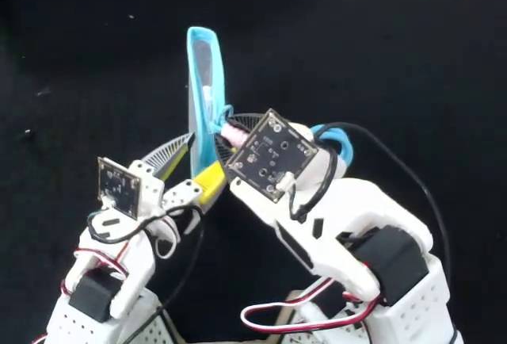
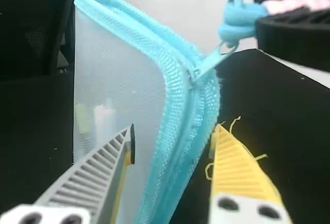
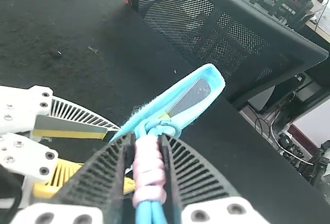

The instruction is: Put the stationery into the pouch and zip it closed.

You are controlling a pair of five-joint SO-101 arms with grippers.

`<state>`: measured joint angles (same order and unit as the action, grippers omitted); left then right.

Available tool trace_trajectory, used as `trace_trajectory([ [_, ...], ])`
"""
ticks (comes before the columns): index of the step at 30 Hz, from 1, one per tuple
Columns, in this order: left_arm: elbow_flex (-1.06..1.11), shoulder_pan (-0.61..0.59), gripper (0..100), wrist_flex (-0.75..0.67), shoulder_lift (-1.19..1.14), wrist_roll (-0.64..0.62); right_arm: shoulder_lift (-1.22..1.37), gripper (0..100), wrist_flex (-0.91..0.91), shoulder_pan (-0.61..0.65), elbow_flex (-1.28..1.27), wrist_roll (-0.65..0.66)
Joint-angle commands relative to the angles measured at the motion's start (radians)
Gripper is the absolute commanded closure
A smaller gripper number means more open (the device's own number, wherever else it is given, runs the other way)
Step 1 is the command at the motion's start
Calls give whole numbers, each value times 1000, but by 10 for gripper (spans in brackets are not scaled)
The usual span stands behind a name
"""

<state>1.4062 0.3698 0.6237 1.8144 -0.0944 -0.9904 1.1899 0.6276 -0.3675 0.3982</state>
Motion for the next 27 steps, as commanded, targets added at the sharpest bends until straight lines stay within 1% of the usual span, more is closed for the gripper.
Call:
trace_trajectory([
  [1,-18,-1,801,-23,6,2,-16,988,-23,-12,-8,-20],
  [5,-16,1,893,-23,6,112,-19,988,-28,-12,-27,-48],
  [8,-7,-4,975,-14,8,135,-21,988,-28,-12,-21,-49],
  [10,-16,-5,963,11,8,132,-21,988,-28,-12,-21,-49],
  [12,-35,-8,972,35,8,137,-21,988,-23,-12,-21,-49],
  [16,-125,-10,970,137,8,140,-25,988,-20,-12,-21,-49],
  [17,-151,-10,970,164,8,150,-35,988,-20,-12,-21,-49],
  [22,-216,-10,970,315,8,298,-113,988,-21,-12,-27,-49],
  [25,-225,-10,970,397,9,327,-127,988,-28,-17,-48,-49],
  [27,-226,-10,970,422,9,327,-127,988,-29,-18,-56,-49],
])
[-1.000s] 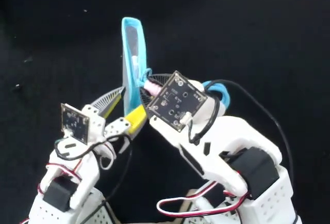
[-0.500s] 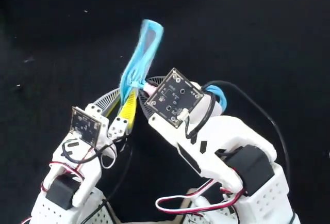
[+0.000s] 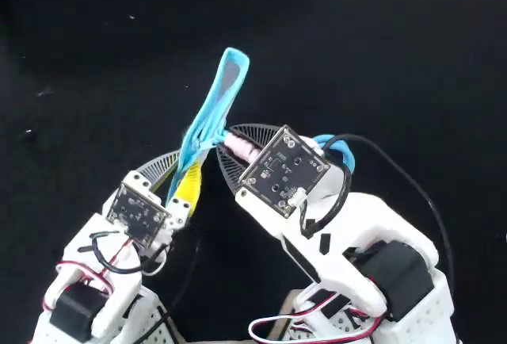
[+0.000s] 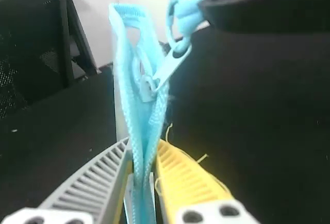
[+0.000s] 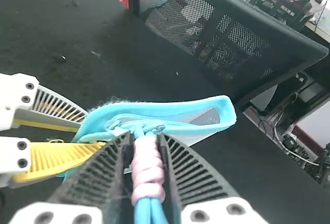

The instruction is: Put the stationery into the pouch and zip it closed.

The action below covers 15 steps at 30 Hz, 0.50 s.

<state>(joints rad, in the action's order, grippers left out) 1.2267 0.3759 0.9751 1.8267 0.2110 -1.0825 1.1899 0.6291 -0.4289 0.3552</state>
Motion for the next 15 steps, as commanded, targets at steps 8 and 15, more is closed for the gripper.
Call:
trace_trajectory([
  [8,-47,-16,970,78,-2,21,-31,988,-57,-20,-5,-51],
  [15,-38,-16,970,81,-2,15,-27,986,43,-15,-84,-114],
])
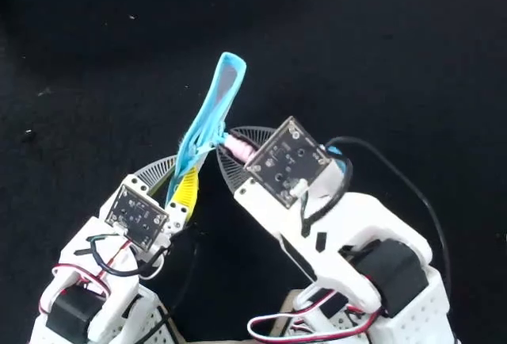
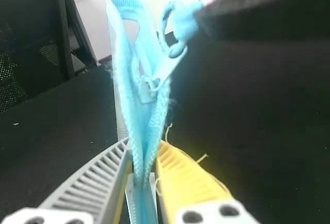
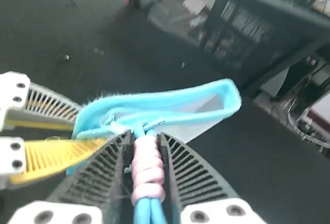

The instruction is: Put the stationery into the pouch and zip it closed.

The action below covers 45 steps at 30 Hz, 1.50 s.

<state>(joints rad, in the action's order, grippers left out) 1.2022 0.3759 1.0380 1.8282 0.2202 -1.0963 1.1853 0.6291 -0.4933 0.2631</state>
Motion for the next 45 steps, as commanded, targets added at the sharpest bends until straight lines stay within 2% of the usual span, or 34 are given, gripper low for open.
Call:
trace_trajectory([
  [1,-13,-16,970,18,-3,6,-13,984,57,-15,-38,-21],
  [7,-13,-15,970,18,-3,6,-15,849,61,-14,-113,-12],
  [20,-12,-15,970,18,-3,5,-21,860,-3,-11,-77,-20],
  [26,-12,-15,970,20,-3,5,-13,858,46,138,-27,-12],
  [32,-12,-15,970,54,-3,5,-5,740,43,144,-27,6],
  [37,-15,-15,970,77,-3,9,81,783,41,144,-8,170],
  [45,-13,-15,970,89,-3,11,153,793,32,146,107,183],
])
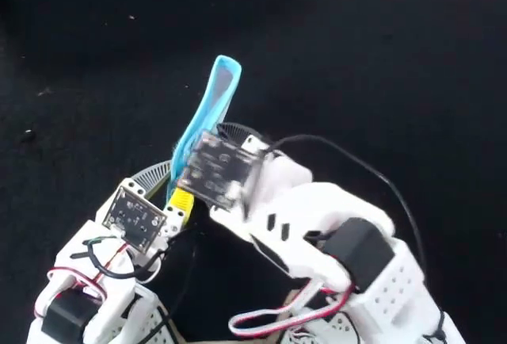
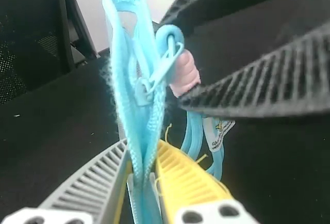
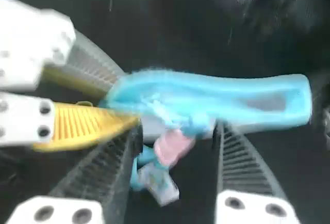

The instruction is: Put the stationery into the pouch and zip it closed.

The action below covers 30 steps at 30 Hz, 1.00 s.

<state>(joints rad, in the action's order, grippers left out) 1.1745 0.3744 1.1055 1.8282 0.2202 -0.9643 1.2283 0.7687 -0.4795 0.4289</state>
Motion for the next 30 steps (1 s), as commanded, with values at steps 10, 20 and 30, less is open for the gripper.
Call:
trace_trajectory([
  [10,15,-13,970,23,-3,11,22,794,-46,3,13,152],
  [20,5,-13,970,75,-3,12,18,901,-115,3,-13,153],
  [30,5,-13,970,75,-3,12,15,988,-112,-109,38,146],
])
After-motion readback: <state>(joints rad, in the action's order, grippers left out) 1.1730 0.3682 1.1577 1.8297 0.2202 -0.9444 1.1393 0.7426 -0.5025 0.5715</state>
